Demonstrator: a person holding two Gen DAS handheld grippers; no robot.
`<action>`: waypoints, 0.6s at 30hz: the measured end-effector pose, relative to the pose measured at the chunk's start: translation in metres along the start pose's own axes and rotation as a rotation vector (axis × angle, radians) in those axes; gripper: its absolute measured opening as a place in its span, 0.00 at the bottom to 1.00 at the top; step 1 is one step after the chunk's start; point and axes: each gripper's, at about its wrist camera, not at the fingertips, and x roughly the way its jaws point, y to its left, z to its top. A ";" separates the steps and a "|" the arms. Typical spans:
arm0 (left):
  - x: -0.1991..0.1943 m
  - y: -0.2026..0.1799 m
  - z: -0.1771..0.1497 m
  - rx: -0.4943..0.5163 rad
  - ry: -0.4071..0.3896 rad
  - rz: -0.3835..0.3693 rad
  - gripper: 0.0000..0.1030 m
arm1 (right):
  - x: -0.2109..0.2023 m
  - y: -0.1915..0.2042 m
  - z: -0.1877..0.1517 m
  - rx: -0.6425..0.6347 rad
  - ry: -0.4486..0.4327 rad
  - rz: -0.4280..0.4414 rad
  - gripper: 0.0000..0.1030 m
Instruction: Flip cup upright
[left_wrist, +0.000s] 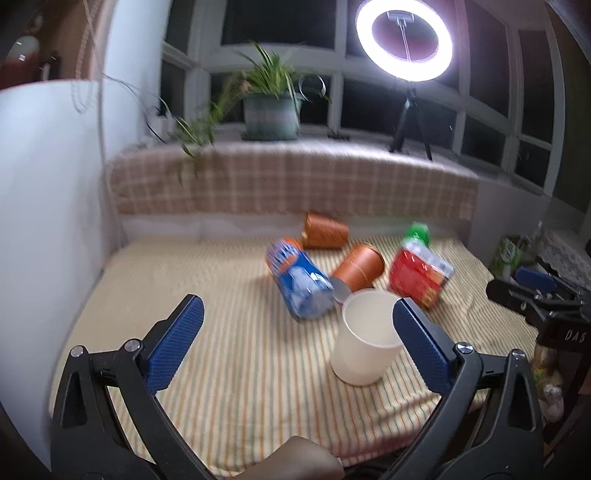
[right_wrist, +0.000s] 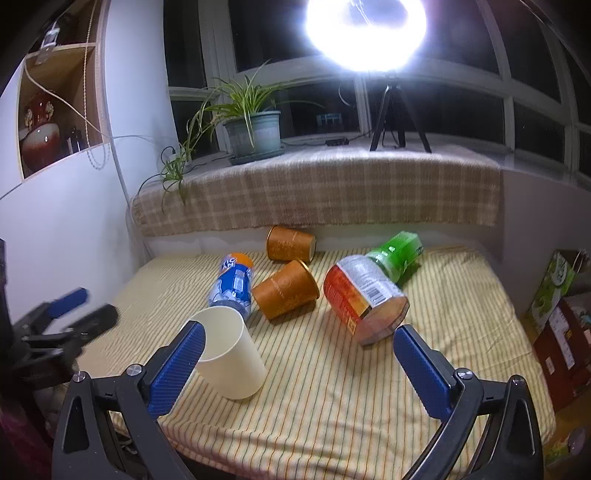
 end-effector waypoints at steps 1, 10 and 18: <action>-0.003 0.001 0.001 0.001 -0.015 0.013 1.00 | 0.000 0.001 0.000 -0.003 -0.006 -0.006 1.00; -0.014 0.004 0.002 0.013 -0.046 0.038 1.00 | 0.001 0.008 -0.006 -0.027 -0.009 -0.032 1.00; -0.019 0.004 0.005 0.015 -0.062 0.047 1.00 | -0.002 0.008 -0.005 -0.038 -0.027 -0.048 1.00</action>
